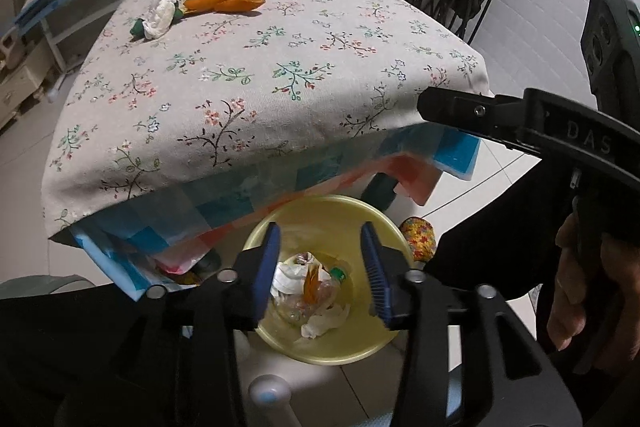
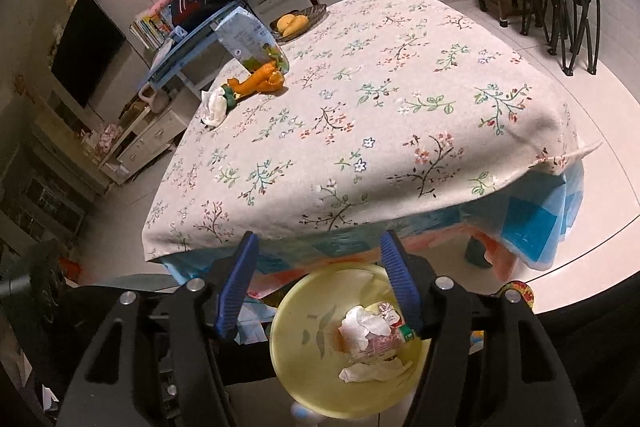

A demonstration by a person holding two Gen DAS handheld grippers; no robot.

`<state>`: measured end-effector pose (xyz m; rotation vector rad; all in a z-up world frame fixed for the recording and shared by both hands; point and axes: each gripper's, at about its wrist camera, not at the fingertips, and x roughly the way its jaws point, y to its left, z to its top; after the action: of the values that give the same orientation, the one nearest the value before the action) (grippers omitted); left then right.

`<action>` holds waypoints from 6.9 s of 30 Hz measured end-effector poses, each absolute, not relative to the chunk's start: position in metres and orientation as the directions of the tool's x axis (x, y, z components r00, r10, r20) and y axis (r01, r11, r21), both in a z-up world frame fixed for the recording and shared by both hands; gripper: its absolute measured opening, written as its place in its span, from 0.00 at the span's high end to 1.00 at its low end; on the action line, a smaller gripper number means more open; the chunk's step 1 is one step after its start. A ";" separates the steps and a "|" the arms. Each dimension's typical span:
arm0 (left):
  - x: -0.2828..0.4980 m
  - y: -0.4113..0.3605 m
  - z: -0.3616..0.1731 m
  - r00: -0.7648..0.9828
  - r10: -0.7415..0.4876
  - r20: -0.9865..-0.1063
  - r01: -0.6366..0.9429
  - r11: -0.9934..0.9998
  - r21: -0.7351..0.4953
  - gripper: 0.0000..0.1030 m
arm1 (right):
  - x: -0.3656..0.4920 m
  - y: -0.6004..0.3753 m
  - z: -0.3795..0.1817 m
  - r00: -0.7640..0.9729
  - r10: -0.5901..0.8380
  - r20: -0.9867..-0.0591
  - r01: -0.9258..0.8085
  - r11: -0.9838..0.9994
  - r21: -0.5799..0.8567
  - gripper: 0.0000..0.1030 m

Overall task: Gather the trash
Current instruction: 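Open the right gripper over the basin while the left gripper releases the carrot, then move both grippers back toward the remaining items on the table, then grasp a white tissue with the left gripper while the right gripper grasps the orange peel, then lift the tissue and orange peel and carry them over the yellow basin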

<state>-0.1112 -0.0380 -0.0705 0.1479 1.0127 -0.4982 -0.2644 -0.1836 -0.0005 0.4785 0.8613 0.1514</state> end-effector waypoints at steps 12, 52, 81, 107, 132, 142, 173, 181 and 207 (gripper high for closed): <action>-0.107 -0.028 -0.058 0.530 -0.299 -0.793 0.397 0.914 -0.079 0.28 | -0.267 -0.180 0.001 0.649 0.317 -0.691 0.046 0.891 0.452 0.36; 0.000 0.055 -0.008 0.714 -0.145 -0.685 0.049 0.986 -0.158 0.17 | -0.230 -0.148 0.018 0.666 0.293 -0.686 -0.062 0.938 0.341 0.17; 0.132 0.031 -0.018 0.666 -0.234 -0.709 0.217 0.969 -0.116 0.16 | -0.063 -0.130 0.015 0.582 0.304 -0.754 -0.206 0.952 0.225 0.17; 0.172 0.016 -0.042 0.604 -0.245 -0.759 0.259 0.960 -0.104 0.40 | -0.034 -0.121 -0.002 0.541 0.306 -0.783 -0.221 0.950 0.218 0.32; 0.155 0.026 -0.034 0.581 -0.295 -0.758 0.254 0.951 -0.176 0.85 | -0.047 -0.123 -0.002 0.518 0.339 -0.785 -0.247 0.938 0.241 0.82; 0.118 0.028 -0.033 0.569 -0.326 -0.755 0.256 0.943 -0.214 0.85 | -0.076 -0.134 0.011 0.538 0.371 -0.757 -0.231 0.928 0.291 0.82; 0.059 0.021 -0.020 0.627 -0.313 -0.713 0.261 0.947 -0.187 0.85 | -0.149 -0.155 0.028 0.589 0.454 -0.669 -0.191 0.882 0.431 0.82; 0.041 0.022 -0.020 0.635 -0.310 -0.708 0.257 0.949 -0.185 0.85 | -0.166 -0.156 0.027 0.589 0.455 -0.668 -0.179 0.880 0.441 0.82; 0.003 0.024 -0.022 0.635 -0.322 -0.702 0.259 0.945 -0.199 0.85 | -0.239 -0.151 0.005 0.538 0.480 -0.693 -0.153 0.864 0.479 0.82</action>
<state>0.0029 0.0241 -0.0220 -0.0820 0.8177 -0.3319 -0.2388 -0.1508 0.0053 0.3865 0.9324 0.3876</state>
